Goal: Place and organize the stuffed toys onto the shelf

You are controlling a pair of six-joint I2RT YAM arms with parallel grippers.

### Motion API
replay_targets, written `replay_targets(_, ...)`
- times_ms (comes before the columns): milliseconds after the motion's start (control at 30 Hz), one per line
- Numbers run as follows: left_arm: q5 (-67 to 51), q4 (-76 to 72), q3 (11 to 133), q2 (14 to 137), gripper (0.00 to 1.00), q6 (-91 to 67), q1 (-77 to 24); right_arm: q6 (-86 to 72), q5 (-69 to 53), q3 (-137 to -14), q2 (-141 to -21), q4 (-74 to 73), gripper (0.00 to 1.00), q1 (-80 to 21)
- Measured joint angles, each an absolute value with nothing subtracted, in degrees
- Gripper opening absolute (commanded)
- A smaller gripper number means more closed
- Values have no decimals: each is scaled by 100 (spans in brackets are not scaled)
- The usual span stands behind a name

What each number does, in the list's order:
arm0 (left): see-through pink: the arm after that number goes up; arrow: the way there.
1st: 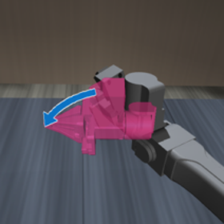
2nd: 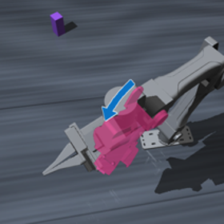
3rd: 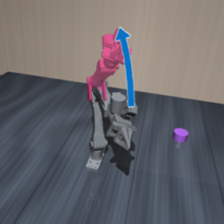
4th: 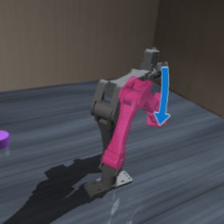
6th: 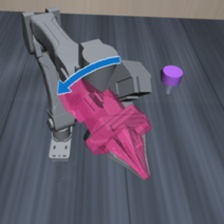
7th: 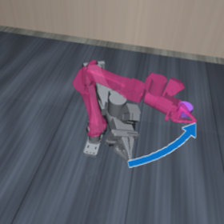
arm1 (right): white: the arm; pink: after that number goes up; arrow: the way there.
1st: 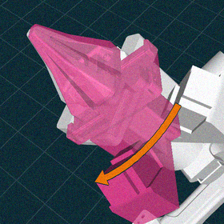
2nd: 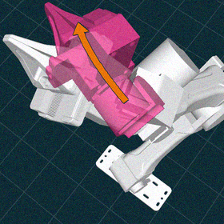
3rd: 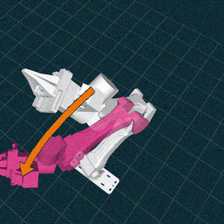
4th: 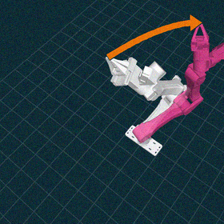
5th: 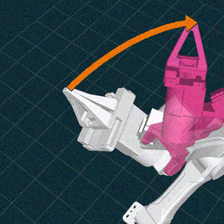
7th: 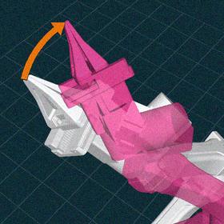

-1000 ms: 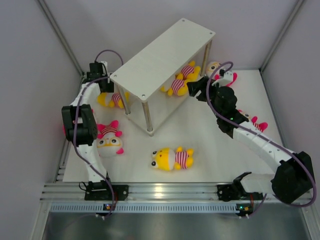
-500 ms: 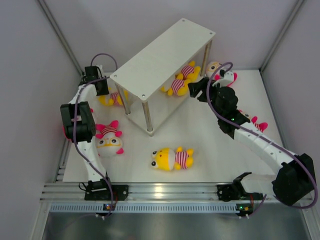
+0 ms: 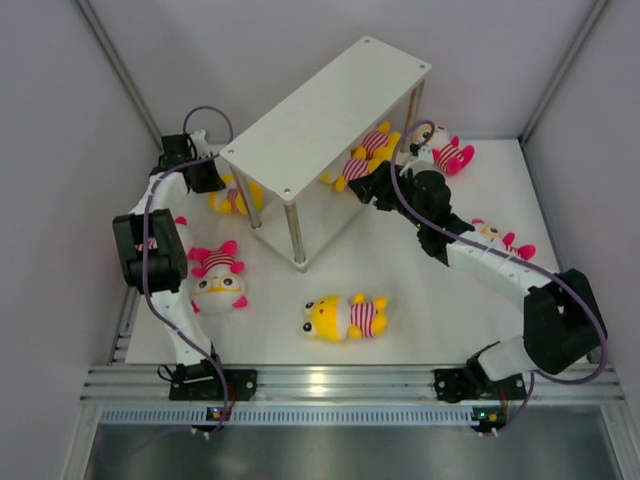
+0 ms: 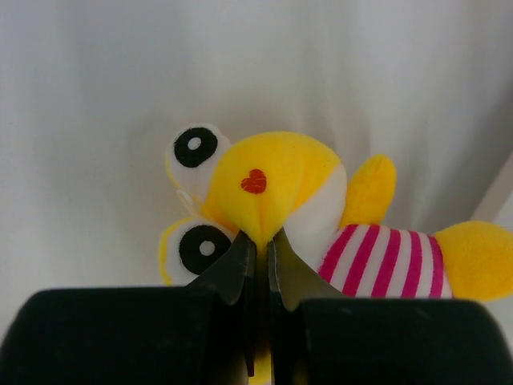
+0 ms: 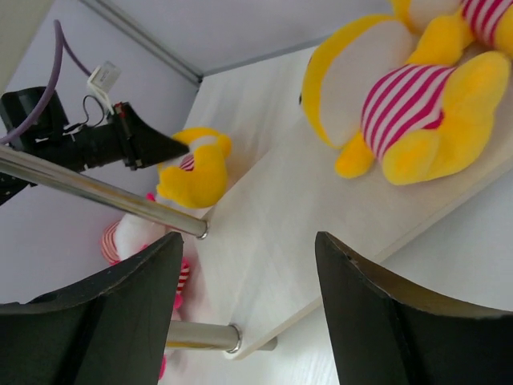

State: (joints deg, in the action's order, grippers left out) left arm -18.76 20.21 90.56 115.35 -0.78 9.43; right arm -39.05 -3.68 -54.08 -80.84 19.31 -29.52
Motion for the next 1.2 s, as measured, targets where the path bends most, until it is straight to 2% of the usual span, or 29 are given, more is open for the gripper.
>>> replay_targets(167,-2408,2106,9233,11526,0,-292,814,-4571,-884,-5452,-8938,2733,62,-2956)
replay_targets(433,-2609,2102,9614,11531,0,-338,510,-5645,-1135,-6287,-10503,3557,60,-3083)
replay_targets(700,-2766,2102,9891,11749,0,-484,301,-6237,-1114,-7435,-11493,3566,64,-3559)
replay_targets(967,-2897,2104,9898,11867,0,-596,307,-6659,-572,-8451,-12208,3251,71,-3747)
replay_targets(1200,-2980,2104,9911,11867,0,-639,307,-6941,-235,-8562,-12527,3044,73,-3892)
